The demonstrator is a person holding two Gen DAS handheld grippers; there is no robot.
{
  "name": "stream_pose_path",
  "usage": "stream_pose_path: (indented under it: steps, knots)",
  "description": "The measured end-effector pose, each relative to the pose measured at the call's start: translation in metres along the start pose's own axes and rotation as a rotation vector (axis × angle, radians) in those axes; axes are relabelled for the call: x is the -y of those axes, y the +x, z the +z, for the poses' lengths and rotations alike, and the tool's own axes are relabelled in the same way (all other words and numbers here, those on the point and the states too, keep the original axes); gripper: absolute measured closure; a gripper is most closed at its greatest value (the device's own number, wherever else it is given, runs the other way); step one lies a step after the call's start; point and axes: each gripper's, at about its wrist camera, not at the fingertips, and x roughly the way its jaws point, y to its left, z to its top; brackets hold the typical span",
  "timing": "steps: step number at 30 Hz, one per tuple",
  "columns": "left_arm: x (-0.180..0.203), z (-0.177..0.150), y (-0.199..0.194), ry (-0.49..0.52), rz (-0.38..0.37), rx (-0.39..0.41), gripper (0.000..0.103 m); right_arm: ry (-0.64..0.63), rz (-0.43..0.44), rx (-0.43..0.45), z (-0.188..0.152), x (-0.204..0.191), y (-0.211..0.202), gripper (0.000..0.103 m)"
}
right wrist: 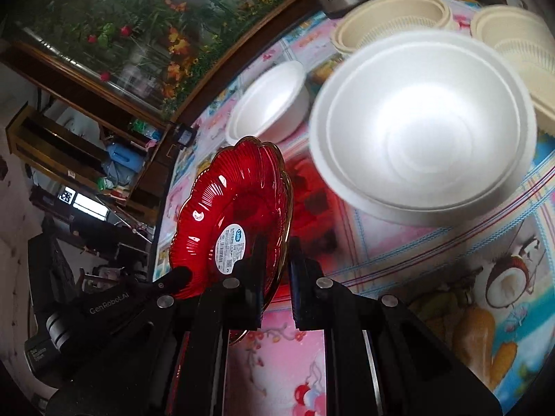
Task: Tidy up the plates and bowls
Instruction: 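Carry the small red plate with both tools and lower it onto the large red plate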
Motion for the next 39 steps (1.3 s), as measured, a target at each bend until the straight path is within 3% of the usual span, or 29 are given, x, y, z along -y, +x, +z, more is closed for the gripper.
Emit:
stream_pose_path:
  steps: [10, 21, 32, 39]
  knots:
    - [-0.03, -0.024, -0.078, -0.008, -0.012, 0.114, 0.093, -0.105, 0.062, 0.033, -0.031, -0.053, -0.042, 0.091]
    - [-0.106, -0.054, -0.137, -0.086, 0.044, 0.197, 0.093, -0.255, 0.119, -0.039, -0.101, -0.113, -0.046, 0.091]
    - [-0.179, -0.072, -0.122, -0.184, 0.118, 0.147, 0.093, -0.342, 0.068, -0.223, -0.158, -0.136, 0.013, 0.091]
    - [-0.198, -0.077, -0.101, -0.207, 0.125, 0.091, 0.093, -0.365, 0.018, -0.264, -0.171, -0.135, 0.034, 0.091]
